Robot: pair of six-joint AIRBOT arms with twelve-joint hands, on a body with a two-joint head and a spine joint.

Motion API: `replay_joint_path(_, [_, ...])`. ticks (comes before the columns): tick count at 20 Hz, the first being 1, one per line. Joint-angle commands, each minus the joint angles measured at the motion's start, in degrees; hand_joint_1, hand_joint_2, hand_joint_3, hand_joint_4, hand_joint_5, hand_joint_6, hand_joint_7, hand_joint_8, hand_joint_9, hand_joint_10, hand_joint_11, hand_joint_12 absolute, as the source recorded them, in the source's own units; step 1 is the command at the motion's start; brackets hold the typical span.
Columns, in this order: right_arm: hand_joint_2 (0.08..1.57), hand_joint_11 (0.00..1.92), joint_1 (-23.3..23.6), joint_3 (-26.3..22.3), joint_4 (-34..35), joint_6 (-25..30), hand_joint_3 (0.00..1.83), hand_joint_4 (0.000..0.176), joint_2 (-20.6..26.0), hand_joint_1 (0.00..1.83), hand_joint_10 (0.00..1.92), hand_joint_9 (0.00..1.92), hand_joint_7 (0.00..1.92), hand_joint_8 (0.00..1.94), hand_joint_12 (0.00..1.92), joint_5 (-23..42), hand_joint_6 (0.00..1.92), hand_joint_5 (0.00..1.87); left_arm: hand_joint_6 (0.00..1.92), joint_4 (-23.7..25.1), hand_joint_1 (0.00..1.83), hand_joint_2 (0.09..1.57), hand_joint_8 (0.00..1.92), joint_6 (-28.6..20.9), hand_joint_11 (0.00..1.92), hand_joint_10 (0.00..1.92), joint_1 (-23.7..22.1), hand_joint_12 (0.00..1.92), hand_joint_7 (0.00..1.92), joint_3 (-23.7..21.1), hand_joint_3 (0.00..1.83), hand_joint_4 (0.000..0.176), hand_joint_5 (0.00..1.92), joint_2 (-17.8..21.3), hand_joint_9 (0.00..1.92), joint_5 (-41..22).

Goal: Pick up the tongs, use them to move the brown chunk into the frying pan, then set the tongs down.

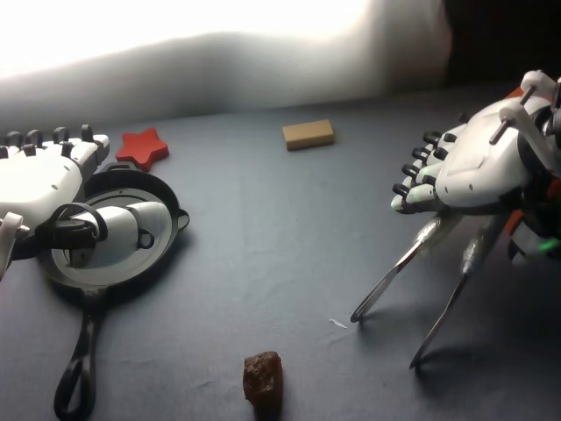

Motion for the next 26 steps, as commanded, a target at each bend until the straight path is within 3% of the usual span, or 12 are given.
replay_joint_path(1, [1.02, 0.0, 0.0, 0.3, -1.5, -0.1, 0.01, 0.0, 0.3, 1.15, 0.0, 0.0, 0.0, 0.0, 0.0, 4.1, 0.0, 0.0, 0.0, 4.1, 0.01, 1.27, 0.01, 0.0, 0.0, 0.01, -0.3, 0.4, 0.08, 0.3, 0.0, 0.029, 0.02, 0.2, 0.07, -3.9])
replay_joint_path(3, [1.02, 0.0, -0.5, 0.7, -1.5, 0.1, 0.0, 0.0, 0.0, 1.15, 0.0, 0.0, 0.0, 0.0, 0.0, 4.8, 0.0, 0.0, 0.01, 4.1, 0.01, 1.27, 0.01, 0.0, 0.0, 0.01, -0.3, 0.45, 0.1, 0.4, 0.0, 0.029, 0.04, 0.2, 0.09, -3.9])
replay_joint_path(5, [1.01, 0.0, -1.0, 1.2, -1.5, 0.1, 0.0, 0.0, -0.2, 1.15, 0.0, 0.0, 0.0, 0.0, 0.0, 4.9, 0.0, 0.0, 0.0, 4.1, 0.0, 1.28, 0.0, 0.0, 0.0, 0.0, -0.3, 0.31, 0.07, 0.4, 0.0, 0.03, 0.01, 0.2, 0.05, -3.9])
replay_joint_path(8, [1.03, 0.0, -1.5, 1.5, -1.5, 0.1, 0.01, 0.0, -0.2, 1.14, 0.0, 0.0, 0.0, 0.0, 0.0, 5.3, 0.0, 0.0, 0.0, 4.1, 0.01, 1.28, 0.0, -0.1, 0.0, 0.01, -0.3, 0.42, 0.09, 0.4, 0.0, 0.026, 0.02, 0.2, 0.08, -3.9])
replay_joint_path(11, [1.03, 0.0, -2.0, 1.4, -1.5, 0.5, 0.01, 0.0, -0.2, 1.14, 0.0, 0.0, 0.0, 0.0, 0.0, 5.5, 0.0, 0.0, 0.0, 4.1, 0.0, 1.28, 0.01, -0.1, 0.0, 0.01, -0.2, 0.33, 0.08, 0.4, 0.0, 0.03, 0.02, 0.2, 0.07, -3.9])
replay_joint_path(16, [1.02, 0.0, -3.0, 1.4, -1.6, 1.8, 0.01, 0.0, -0.4, 1.14, 0.0, 0.0, 0.0, 0.0, 0.0, 6.0, 0.0, 0.0, 0.0, 4.1, 0.05, 1.28, 0.0, -0.1, 0.0, 0.01, -0.4, 0.42, 0.1, 0.2, 0.0, 0.031, 0.04, 0.2, 0.09, -3.9])
replay_joint_path(20, [1.04, 0.0, -3.0, 1.5, -2.0, 2.6, 0.01, 0.0, -0.4, 1.14, 0.0, 0.0, 0.0, 0.0, 0.0, 6.2, 0.0, 0.0, 0.0, 4.2, 0.0, 1.28, 0.0, -0.1, 0.0, 0.0, -0.2, 0.39, 0.08, 0.2, 0.0, 0.034, 0.02, 0.1, 0.08, -3.9])
replay_joint_path(22, [1.04, 0.02, -3.3, 1.5, -2.5, 3.3, 0.01, 0.0, -0.5, 1.14, 0.01, 0.03, 0.04, 0.01, 0.01, 6.3, 0.02, 0.04, 0.0, 4.2, 0.0, 1.28, 0.0, 0.0, 0.0, 0.0, -0.2, 0.43, 0.09, 0.3, 0.0, 0.027, 0.02, 0.1, 0.08, -3.9])
replay_joint_path(26, [1.03, 0.0, -4.4, 1.6, -6.2, 5.9, 0.0, 0.0, -0.8, 1.16, 0.02, 0.15, 0.18, 0.02, 0.43, 6.5, 0.03, 0.22, 0.0, 4.2, 0.01, 1.28, 0.0, 0.1, 0.0, 0.0, -0.1, 0.45, 0.1, 0.3, 0.0, 0.031, 0.03, 0.0, 0.1, -3.9])
